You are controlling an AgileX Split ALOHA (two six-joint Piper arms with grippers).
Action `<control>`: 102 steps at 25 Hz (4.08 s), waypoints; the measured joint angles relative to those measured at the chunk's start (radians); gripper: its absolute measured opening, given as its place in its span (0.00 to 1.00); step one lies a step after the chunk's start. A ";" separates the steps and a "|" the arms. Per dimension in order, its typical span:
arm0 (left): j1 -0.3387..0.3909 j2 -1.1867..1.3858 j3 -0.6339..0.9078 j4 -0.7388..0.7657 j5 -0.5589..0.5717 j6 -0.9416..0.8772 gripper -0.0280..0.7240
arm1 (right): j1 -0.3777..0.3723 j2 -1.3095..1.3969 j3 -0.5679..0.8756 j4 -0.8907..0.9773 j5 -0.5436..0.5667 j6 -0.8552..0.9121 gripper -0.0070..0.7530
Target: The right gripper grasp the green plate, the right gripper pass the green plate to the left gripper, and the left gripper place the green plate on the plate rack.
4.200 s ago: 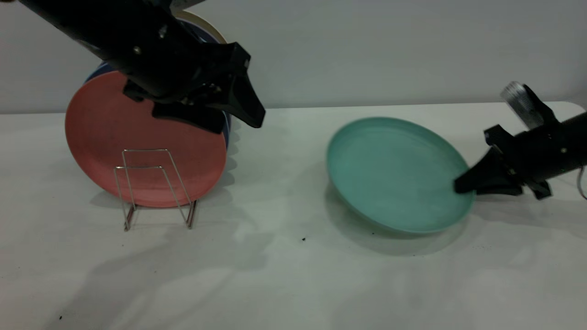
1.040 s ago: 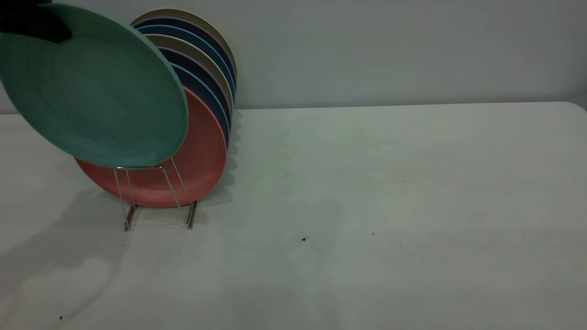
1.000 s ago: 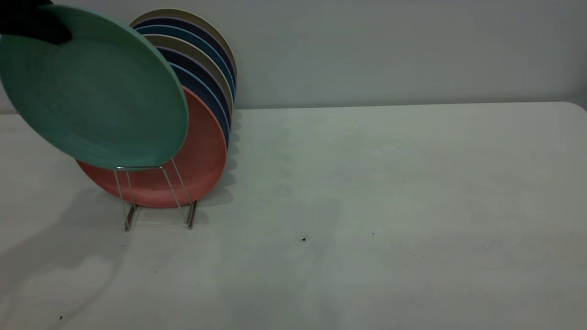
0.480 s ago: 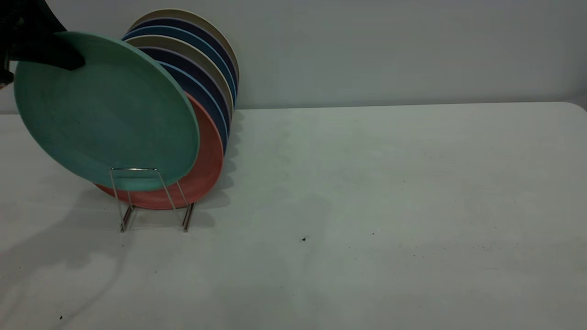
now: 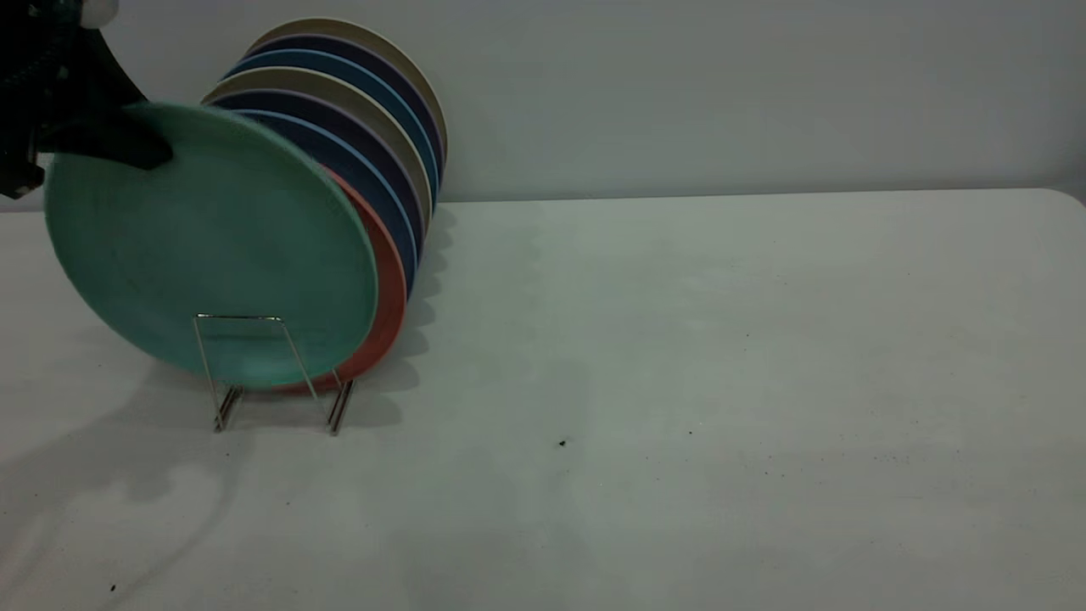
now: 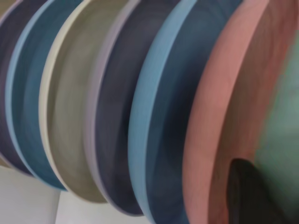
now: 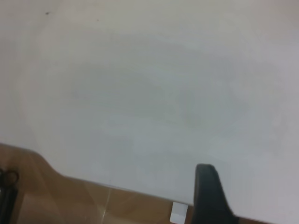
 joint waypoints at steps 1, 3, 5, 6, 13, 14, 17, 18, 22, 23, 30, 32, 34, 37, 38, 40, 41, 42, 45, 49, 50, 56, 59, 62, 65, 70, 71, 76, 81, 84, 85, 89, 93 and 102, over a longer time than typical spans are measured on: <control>0.000 0.000 0.000 0.001 0.004 -0.004 0.36 | 0.000 0.000 0.000 -0.001 0.000 0.000 0.64; 0.000 0.000 0.002 0.001 0.006 -0.020 0.45 | 0.000 0.000 0.000 -0.002 -0.001 0.000 0.64; 0.000 0.000 0.004 0.001 0.005 -0.054 0.51 | 0.000 0.000 0.000 -0.002 -0.001 0.000 0.64; 0.000 0.000 0.005 0.002 0.005 -0.073 0.54 | 0.000 0.000 0.000 -0.002 -0.001 0.000 0.64; 0.000 -0.100 0.006 0.007 0.011 -0.227 0.59 | 0.000 0.000 0.000 -0.004 -0.001 0.000 0.64; 0.000 -0.121 0.006 0.007 0.013 -0.253 0.59 | 0.000 0.000 0.000 -0.005 -0.001 0.000 0.64; 0.000 -0.205 0.006 0.009 0.018 -0.331 0.59 | 0.000 0.000 0.000 -0.006 0.000 0.000 0.64; 0.000 -0.238 0.006 0.010 0.020 -0.365 0.59 | 0.000 0.000 0.000 -0.006 0.000 0.000 0.64; 0.000 -0.386 0.006 0.015 0.032 -0.561 0.59 | 0.000 0.000 0.004 -0.026 -0.016 0.000 0.64; 0.000 -0.429 0.006 0.027 0.044 -0.628 0.59 | 0.000 0.000 0.010 -0.036 -0.028 0.000 0.64; 0.001 -0.727 0.006 0.373 0.331 -1.174 0.59 | 0.062 -0.020 0.032 -0.071 -0.071 0.049 0.64; 0.001 -0.794 0.006 0.486 0.448 -1.358 0.59 | 0.092 -0.020 0.032 -0.084 -0.072 0.069 0.64; 0.001 -0.849 0.006 0.576 0.574 -1.526 0.59 | 0.118 -0.020 0.032 -0.100 -0.073 0.094 0.64; 0.001 -0.908 0.027 0.685 0.708 -1.719 0.59 | 0.158 -0.020 0.032 -0.122 -0.074 0.123 0.64; 0.001 -0.928 0.046 0.711 0.713 -1.750 0.59 | 0.174 -0.021 0.032 -0.124 -0.074 0.126 0.64; 0.001 -0.965 0.110 0.739 0.714 -1.790 0.59 | 0.202 -0.031 0.033 -0.126 -0.075 0.128 0.64; 0.001 -0.987 0.155 0.740 0.714 -1.799 0.59 | 0.207 -0.039 0.033 -0.127 -0.075 0.129 0.64; 0.001 -1.008 0.199 0.740 0.714 -1.802 0.59 | 0.210 -0.045 0.033 -0.128 -0.075 0.130 0.64; 0.001 -1.098 0.363 0.728 0.708 -1.827 0.60 | 0.210 -0.068 0.033 -0.130 -0.075 0.132 0.64; 0.001 -1.218 0.543 0.721 0.682 -1.850 0.65 | 0.210 -0.077 0.033 -0.124 -0.075 0.132 0.64; 0.001 -1.249 0.573 0.721 0.673 -1.855 0.67 | 0.210 -0.077 0.033 -0.119 -0.075 0.133 0.64; 0.001 -1.411 0.603 0.721 0.669 -1.906 0.70 | 0.210 -0.077 0.034 -0.110 -0.075 0.133 0.64; 0.001 -1.470 0.605 0.717 0.669 -1.965 0.70 | 0.210 -0.077 0.034 -0.110 -0.075 0.133 0.64; 0.001 -1.512 0.606 0.739 0.669 -2.029 0.70 | 0.210 -0.077 0.034 -0.110 -0.075 0.133 0.64; 0.001 -1.543 0.606 0.755 0.669 -2.057 0.70 | 0.210 -0.077 0.034 -0.110 -0.075 0.133 0.64; 0.001 -1.558 0.606 0.758 0.669 -2.063 0.70 | 0.134 -0.118 0.034 -0.103 -0.075 0.133 0.64; 0.001 -1.558 0.606 0.758 0.669 -2.063 0.70 | 0.111 -0.130 0.034 -0.102 -0.075 0.133 0.64; 0.001 -1.563 0.606 0.758 0.669 -2.063 0.70 | 0.038 -0.134 0.034 -0.099 -0.074 0.133 0.64; -0.003 -1.675 0.606 0.758 0.669 -2.063 0.70 | 0.030 -0.134 0.036 -0.097 -0.074 0.133 0.63; -0.005 -1.761 0.606 0.758 0.674 -2.063 0.70 | 0.030 -0.134 0.038 -0.096 -0.074 0.133 0.63; -0.005 -1.772 0.606 0.758 0.676 -2.063 0.70 | 0.030 -0.134 0.038 -0.096 -0.074 0.133 0.63; -0.005 -1.778 0.606 0.758 0.677 -2.063 0.70 | 0.030 -0.135 0.038 -0.096 -0.074 0.133 0.63; -0.005 -1.779 0.606 0.758 0.677 -2.063 0.70 | 0.030 -0.135 0.038 -0.096 -0.074 0.133 0.63; -0.005 -1.779 0.606 0.758 0.677 -2.063 0.70 | 0.030 -0.135 0.038 -0.095 -0.074 0.133 0.63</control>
